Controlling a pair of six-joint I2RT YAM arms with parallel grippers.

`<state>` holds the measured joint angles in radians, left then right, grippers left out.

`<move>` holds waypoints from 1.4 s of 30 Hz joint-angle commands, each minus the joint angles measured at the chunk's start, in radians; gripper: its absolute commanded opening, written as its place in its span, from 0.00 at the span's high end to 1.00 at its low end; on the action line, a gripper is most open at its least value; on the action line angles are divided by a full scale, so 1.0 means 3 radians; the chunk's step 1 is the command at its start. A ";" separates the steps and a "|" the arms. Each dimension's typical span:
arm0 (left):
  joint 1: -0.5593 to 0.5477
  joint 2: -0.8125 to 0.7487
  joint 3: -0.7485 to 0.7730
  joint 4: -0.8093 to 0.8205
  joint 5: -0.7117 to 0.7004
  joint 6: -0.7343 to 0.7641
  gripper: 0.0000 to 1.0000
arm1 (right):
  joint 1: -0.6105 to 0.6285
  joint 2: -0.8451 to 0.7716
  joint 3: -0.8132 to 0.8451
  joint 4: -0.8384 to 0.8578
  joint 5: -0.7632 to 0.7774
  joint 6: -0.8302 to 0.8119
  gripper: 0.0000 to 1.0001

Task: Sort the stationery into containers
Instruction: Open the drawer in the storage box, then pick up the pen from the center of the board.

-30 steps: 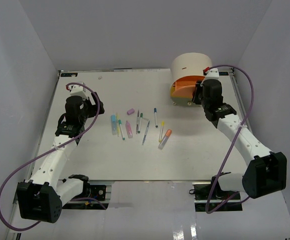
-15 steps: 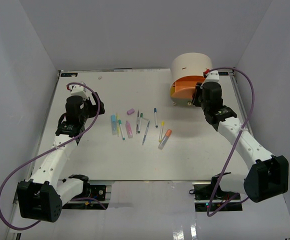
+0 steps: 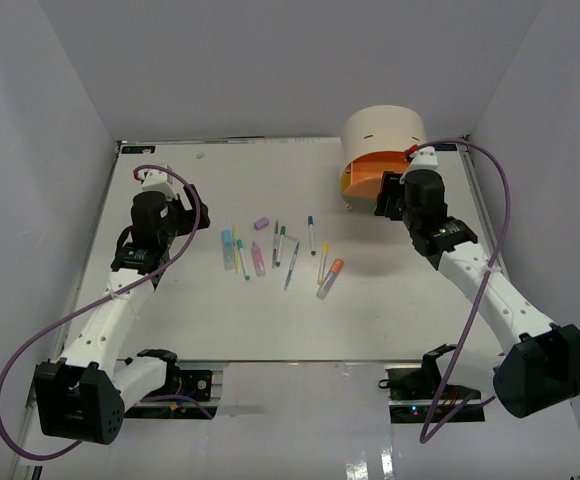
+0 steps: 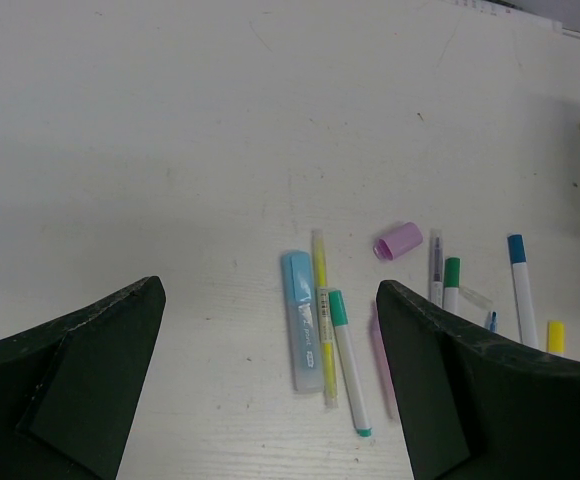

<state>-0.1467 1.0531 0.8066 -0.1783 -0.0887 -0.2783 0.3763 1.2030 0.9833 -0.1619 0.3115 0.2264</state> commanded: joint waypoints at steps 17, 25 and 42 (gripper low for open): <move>0.0008 0.0023 0.0047 0.0012 0.0030 -0.0054 0.02 | 0.1665 0.0284 0.0036 -0.0269 0.0624 0.0483 0.28; 0.0013 0.0023 0.0047 0.0006 0.0025 -0.0059 0.02 | 0.1681 0.0980 0.0148 -0.0247 0.0634 0.0861 0.37; 0.0013 -0.0002 0.0047 0.0012 0.0045 -0.0069 0.02 | 0.1681 0.1844 0.0337 -0.0345 0.0746 0.1311 0.55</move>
<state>-0.1467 1.0649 0.8066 -0.1791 -0.0853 -0.2901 0.8787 1.7367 1.0393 -0.2646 0.4961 0.5724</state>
